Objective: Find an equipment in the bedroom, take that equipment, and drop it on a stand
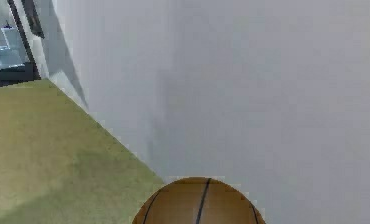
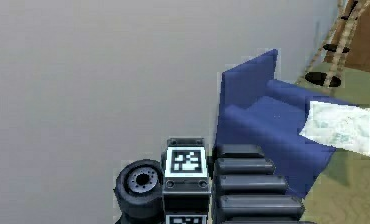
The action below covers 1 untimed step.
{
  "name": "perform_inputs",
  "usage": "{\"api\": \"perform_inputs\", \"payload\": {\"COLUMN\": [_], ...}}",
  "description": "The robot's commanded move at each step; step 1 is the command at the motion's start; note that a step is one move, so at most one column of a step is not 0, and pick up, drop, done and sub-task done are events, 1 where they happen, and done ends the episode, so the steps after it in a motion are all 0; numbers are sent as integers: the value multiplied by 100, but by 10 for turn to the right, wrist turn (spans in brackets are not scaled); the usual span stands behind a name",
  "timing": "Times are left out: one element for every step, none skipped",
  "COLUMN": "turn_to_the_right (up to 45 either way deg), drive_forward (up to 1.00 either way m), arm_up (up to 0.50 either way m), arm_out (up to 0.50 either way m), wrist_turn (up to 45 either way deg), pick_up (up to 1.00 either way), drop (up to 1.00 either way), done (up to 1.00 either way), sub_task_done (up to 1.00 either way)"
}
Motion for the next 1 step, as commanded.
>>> {"api": "perform_inputs", "payload": {"turn_to_the_right": [390], "drive_forward": [0], "arm_up": [0], "arm_out": [0], "wrist_turn": [0], "pick_up": [0], "drop": [0], "done": [0], "sub_task_done": [0]}}
